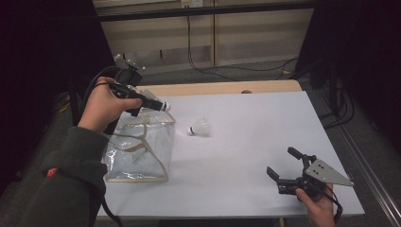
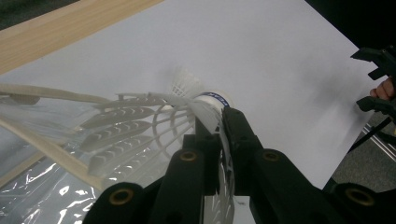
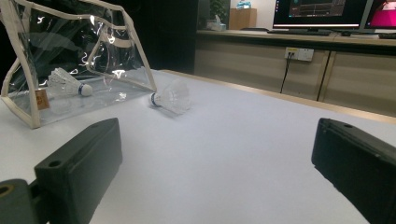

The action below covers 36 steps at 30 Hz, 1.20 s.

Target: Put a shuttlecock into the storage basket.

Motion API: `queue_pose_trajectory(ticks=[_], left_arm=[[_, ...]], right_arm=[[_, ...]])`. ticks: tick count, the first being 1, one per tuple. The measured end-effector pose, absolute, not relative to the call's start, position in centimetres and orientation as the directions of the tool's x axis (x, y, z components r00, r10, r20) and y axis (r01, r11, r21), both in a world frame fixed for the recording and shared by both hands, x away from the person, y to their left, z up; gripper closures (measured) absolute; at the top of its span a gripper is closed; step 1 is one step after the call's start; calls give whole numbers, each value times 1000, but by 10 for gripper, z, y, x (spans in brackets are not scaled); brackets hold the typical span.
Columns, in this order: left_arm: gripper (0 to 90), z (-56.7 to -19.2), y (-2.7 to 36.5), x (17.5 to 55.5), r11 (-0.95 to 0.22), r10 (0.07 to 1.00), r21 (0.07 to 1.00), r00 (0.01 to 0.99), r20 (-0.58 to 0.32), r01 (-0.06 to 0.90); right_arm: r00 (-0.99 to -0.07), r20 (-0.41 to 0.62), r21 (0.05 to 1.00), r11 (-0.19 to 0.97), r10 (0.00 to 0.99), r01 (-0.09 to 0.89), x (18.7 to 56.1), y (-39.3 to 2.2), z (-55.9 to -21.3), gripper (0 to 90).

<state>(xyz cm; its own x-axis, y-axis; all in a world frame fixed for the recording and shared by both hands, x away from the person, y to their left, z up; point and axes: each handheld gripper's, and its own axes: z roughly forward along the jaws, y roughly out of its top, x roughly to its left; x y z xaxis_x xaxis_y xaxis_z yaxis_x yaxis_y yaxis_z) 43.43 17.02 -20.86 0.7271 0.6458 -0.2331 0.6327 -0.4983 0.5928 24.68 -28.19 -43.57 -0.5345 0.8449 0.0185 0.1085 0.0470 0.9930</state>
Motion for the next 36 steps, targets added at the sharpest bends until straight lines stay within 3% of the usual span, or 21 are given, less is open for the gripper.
queue_pose_trajectory(ticks=[36], left_arm=[[857,-204,196,437,-460,692,602,688,-216,652]], right_arm=[[-536,15,992,52,844,111,247,-281,-436,18]])
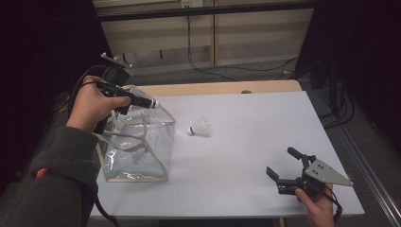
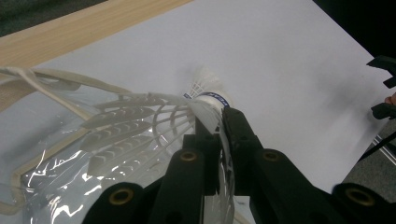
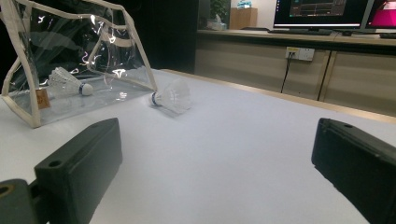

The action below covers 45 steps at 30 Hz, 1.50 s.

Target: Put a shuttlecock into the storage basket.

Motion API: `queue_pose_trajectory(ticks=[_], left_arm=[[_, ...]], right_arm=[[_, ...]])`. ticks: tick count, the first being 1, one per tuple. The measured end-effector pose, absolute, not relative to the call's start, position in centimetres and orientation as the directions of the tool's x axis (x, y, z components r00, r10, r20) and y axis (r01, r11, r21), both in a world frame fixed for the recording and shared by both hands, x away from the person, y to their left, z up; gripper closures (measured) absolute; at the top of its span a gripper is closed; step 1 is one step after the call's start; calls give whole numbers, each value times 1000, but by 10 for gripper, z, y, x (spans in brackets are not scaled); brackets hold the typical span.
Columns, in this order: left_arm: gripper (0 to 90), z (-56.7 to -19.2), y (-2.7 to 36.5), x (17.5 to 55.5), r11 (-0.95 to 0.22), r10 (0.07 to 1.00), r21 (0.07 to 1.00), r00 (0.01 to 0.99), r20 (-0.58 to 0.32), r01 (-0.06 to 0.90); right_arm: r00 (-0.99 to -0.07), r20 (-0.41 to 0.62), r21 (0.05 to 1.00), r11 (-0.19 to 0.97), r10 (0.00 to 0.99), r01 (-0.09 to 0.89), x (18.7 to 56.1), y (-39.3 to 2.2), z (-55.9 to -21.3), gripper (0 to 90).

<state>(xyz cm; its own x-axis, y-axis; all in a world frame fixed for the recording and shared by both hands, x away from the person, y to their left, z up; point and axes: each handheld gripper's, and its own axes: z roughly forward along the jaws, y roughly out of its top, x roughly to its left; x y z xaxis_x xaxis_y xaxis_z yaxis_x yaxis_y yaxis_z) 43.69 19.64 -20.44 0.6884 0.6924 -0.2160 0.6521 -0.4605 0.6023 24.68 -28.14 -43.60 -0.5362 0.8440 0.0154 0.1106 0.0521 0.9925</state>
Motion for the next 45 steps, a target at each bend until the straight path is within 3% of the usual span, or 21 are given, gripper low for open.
queue_pose_trajectory(ticks=[45], left_arm=[[856,-208,236,438,-391,770,602,606,-199,696]], right_arm=[[-538,16,993,49,843,108,247,-281,-436,18]])
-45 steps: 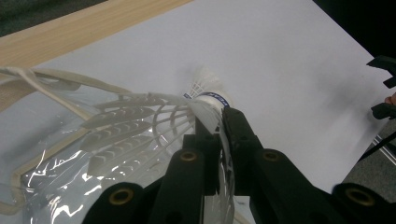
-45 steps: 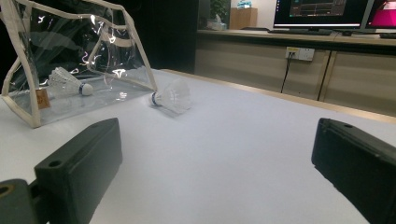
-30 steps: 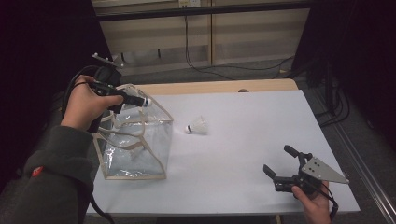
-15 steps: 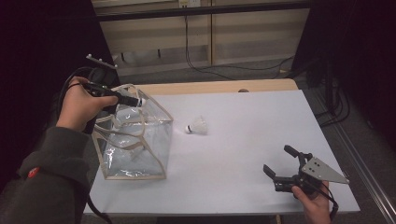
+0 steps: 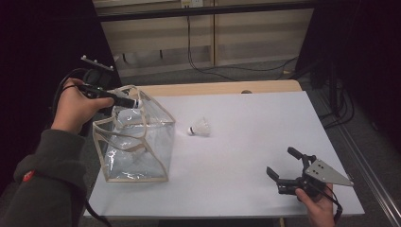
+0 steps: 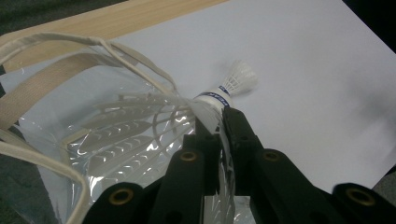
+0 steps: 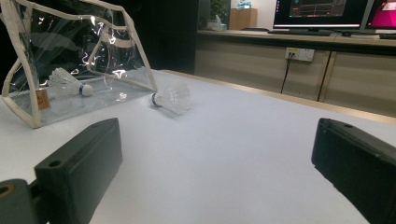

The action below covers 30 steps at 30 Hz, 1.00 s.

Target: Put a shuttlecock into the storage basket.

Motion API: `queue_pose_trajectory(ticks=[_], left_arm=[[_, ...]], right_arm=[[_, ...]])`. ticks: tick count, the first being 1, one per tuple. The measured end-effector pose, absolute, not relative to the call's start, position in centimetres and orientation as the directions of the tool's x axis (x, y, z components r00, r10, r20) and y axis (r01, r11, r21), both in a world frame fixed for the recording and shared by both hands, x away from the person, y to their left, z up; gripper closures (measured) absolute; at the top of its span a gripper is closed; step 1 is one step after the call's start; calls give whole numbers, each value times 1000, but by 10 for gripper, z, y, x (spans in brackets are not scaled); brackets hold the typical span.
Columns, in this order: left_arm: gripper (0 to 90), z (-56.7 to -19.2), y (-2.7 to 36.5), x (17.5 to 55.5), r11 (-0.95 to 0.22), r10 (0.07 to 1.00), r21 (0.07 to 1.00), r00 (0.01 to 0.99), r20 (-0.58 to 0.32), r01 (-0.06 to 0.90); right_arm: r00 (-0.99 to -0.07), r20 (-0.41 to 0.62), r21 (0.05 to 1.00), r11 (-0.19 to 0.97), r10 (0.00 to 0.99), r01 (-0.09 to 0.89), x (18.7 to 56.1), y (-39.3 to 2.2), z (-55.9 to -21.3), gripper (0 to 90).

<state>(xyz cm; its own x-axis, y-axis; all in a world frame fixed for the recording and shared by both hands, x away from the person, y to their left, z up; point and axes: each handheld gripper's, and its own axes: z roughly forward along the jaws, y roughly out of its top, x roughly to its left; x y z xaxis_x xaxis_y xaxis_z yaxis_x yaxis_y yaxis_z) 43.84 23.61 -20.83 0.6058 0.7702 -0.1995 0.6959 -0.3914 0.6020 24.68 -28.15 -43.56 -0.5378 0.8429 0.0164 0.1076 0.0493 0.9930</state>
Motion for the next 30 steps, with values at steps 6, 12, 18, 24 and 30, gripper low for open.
queue_pose_trajectory(ticks=[6,12,18,24,30], left_arm=[[856,-209,239,439,-389,777,602,600,-192,697],[856,-212,243,441,-379,786,602,588,-192,703],[856,-216,246,444,-365,795,598,573,-197,713],[855,-220,249,447,-363,804,589,562,-193,722],[854,-223,251,450,-344,818,595,543,-190,726]], right_arm=[[-538,16,993,50,843,107,247,-282,-436,18],[-538,15,993,50,843,107,247,-282,-436,18],[-536,18,993,48,844,108,247,-282,-435,18],[-536,17,993,47,844,105,247,-282,-435,18],[-535,16,993,49,845,107,247,-282,-435,18]])
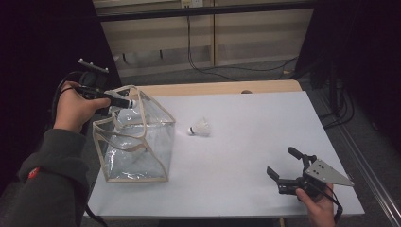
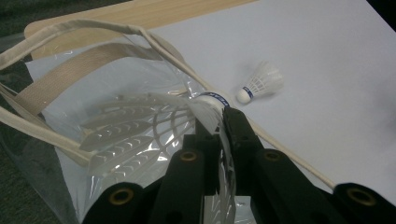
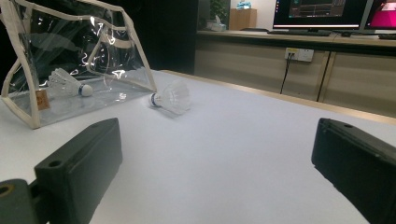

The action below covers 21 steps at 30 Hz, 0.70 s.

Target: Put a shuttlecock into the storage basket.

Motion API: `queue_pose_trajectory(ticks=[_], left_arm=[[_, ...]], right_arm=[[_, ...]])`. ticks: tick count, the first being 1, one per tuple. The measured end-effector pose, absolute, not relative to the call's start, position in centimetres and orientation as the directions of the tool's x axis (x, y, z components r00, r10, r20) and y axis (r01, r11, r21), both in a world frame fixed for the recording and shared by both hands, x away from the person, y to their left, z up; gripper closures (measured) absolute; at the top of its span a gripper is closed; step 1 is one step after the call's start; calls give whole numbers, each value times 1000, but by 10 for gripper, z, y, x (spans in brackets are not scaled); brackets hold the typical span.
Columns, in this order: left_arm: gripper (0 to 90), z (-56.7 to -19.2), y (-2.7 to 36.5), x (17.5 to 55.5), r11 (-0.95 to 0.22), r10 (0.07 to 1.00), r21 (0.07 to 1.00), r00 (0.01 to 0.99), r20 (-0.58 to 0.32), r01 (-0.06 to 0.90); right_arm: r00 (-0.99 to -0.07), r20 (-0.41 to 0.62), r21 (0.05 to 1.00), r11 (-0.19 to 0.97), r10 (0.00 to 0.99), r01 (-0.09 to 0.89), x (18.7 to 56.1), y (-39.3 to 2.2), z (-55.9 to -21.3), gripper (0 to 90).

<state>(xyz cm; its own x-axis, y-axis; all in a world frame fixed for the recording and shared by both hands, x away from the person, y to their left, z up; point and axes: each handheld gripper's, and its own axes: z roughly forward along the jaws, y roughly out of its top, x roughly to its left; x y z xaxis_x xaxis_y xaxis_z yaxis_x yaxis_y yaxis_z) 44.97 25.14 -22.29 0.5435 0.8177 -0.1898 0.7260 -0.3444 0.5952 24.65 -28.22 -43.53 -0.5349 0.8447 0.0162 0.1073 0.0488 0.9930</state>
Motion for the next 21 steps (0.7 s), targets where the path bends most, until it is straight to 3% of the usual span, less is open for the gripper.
queue_pose_trajectory(ticks=[21], left_arm=[[853,-233,251,458,-330,838,591,516,-176,736]], right_arm=[[-536,19,993,48,844,110,247,-283,-435,19]])
